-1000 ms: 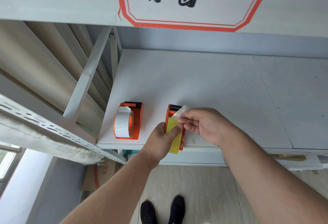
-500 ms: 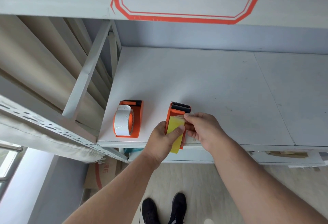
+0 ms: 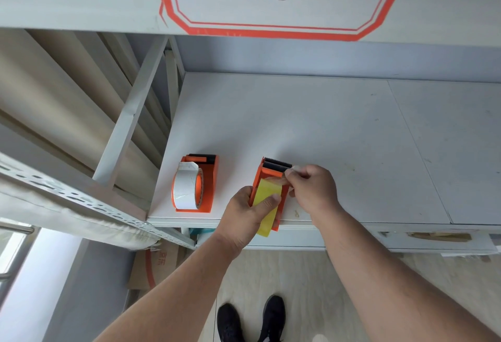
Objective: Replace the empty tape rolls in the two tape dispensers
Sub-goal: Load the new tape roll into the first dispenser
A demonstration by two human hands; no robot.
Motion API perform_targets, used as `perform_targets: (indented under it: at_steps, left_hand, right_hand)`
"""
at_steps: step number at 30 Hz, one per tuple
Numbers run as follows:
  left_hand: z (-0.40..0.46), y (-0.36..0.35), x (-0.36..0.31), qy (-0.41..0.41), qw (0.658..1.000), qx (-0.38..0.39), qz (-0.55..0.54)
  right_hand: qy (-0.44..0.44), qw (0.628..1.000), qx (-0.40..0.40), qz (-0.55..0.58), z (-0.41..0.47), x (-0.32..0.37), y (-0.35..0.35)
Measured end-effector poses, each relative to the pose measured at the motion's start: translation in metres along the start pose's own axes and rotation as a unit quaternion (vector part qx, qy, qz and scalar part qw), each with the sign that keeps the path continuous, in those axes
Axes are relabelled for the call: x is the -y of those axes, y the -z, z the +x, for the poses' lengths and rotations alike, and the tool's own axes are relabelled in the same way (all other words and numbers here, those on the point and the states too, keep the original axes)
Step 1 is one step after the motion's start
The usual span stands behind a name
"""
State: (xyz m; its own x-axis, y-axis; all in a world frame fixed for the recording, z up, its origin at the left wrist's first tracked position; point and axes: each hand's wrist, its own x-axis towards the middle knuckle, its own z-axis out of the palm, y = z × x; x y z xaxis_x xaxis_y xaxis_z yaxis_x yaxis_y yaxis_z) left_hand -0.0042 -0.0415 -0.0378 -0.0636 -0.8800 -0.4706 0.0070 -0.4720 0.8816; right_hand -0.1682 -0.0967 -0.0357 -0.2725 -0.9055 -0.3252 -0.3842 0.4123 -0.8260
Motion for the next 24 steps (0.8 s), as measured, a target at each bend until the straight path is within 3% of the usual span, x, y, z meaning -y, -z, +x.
perform_targets:
  at_steps: [6,17,24]
  left_hand:
    - [0.001,0.004,-0.002,0.011,1.0,0.02,0.01]
    - [-0.011,0.007,-0.012,0.005,0.999,0.037,0.015]
    - [-0.022,0.009,-0.017,-0.002,0.998,0.066,0.011]
  right_hand:
    - [0.062,0.998,0.015,-0.027,0.02,0.005,0.005]
    - [-0.032,0.993,0.113,0.001,0.046,0.032,0.027]
    - [-0.067,0.989,0.132,0.013,0.063,0.063,0.032]
